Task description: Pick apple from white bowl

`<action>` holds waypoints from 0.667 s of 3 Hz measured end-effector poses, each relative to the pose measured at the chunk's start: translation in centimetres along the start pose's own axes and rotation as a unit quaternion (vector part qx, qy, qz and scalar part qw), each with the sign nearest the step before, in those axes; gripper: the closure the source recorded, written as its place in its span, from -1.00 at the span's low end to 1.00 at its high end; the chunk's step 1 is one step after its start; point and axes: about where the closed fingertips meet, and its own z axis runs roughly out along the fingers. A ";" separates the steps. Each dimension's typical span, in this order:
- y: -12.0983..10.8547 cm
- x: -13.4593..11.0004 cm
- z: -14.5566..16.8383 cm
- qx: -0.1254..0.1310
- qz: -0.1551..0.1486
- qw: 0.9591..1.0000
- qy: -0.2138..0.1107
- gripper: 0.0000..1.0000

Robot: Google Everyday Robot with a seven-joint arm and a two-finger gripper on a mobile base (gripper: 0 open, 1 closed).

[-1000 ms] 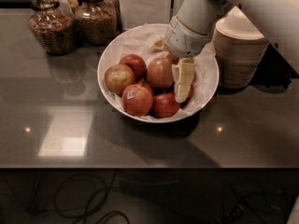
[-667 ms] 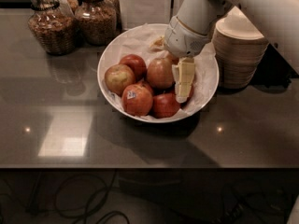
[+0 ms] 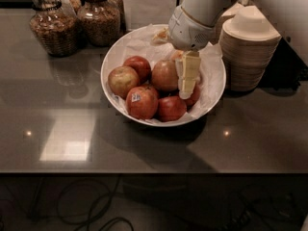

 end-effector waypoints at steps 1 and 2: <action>-0.1 0.0 0.0 0.001 0.000 1.000 0.000 -1.00; -0.1 0.0 0.0 0.001 0.000 1.000 0.000 -0.61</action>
Offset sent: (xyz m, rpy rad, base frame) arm 0.0007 0.0006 -0.0001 0.0015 -0.0019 -0.0003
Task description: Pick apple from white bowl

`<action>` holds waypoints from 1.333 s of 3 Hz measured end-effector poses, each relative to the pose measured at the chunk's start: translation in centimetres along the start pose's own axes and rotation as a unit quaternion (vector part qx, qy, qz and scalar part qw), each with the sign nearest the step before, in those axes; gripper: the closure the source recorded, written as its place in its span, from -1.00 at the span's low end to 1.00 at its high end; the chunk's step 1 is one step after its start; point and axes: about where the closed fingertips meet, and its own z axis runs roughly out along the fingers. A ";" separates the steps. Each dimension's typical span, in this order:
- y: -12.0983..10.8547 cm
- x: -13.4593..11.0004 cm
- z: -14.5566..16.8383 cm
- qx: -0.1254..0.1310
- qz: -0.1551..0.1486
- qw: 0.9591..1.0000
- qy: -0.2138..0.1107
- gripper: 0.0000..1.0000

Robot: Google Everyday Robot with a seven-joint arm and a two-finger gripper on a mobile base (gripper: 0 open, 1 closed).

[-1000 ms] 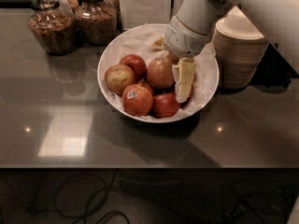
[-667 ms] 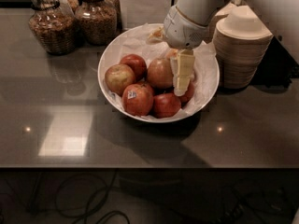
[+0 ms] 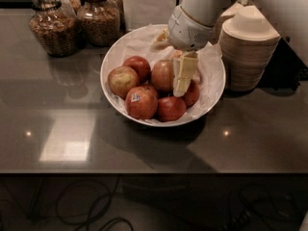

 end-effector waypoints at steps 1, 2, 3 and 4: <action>0.0 0.0 0.0 0.000 0.000 1.000 0.000 -0.15; 0.0 0.0 0.0 0.000 0.000 1.000 0.000 0.32; 0.0 0.0 0.0 0.000 0.000 1.000 0.000 0.79; 0.0 0.0 0.0 0.000 0.000 1.000 0.000 1.00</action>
Offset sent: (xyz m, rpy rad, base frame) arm 0.0000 0.0000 0.0000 0.0000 0.0000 0.0000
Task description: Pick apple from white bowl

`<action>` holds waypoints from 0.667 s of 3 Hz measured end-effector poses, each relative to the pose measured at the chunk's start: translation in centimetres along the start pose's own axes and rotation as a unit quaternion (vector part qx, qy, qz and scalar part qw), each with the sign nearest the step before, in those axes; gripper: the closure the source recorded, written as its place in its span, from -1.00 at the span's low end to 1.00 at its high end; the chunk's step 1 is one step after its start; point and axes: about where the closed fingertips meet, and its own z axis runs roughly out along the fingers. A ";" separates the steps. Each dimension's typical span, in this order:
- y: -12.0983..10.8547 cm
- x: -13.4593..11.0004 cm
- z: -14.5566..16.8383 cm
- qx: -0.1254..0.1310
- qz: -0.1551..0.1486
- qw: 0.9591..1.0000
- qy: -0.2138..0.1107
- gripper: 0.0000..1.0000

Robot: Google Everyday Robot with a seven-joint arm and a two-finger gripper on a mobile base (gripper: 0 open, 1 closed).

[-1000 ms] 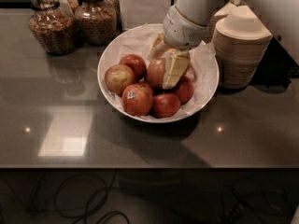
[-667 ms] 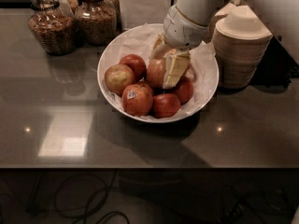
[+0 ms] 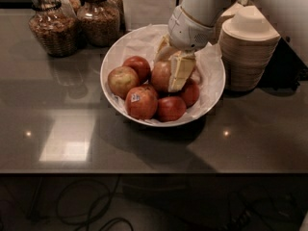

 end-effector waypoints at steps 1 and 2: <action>-0.2 0.1 0.1 0.003 0.001 1.000 -0.002 1.00; -1.1 0.2 -1.2 0.028 -0.005 0.999 -0.023 1.00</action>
Offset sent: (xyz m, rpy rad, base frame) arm 0.0171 -0.0116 0.0337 0.1313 -0.0732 0.0021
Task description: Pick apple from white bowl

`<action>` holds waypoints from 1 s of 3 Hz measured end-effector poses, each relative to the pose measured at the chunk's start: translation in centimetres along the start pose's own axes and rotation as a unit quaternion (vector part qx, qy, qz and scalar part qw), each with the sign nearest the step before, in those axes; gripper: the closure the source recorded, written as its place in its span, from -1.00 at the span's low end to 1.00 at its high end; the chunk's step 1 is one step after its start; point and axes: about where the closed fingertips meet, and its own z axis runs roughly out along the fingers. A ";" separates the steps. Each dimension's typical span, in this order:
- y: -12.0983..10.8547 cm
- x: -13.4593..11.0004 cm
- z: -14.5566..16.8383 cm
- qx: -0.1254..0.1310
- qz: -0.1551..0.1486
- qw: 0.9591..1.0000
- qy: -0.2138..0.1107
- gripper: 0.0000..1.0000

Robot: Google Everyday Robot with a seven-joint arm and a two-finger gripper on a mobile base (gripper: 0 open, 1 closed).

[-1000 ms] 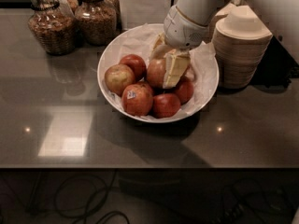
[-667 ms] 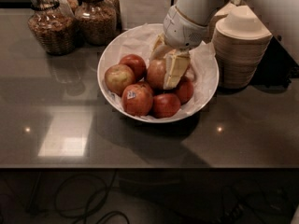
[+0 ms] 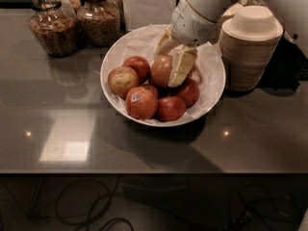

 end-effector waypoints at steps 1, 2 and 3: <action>-1.4 -0.8 -1.7 0.034 -0.018 0.998 -0.045 1.00; -1.7 -1.7 -4.3 0.073 -0.034 0.993 -0.081 1.00; -0.4 -2.3 -7.4 0.114 -0.038 0.987 -0.108 1.00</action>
Offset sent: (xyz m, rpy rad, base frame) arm -0.0005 -0.0132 0.0843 0.3116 -0.1678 0.0540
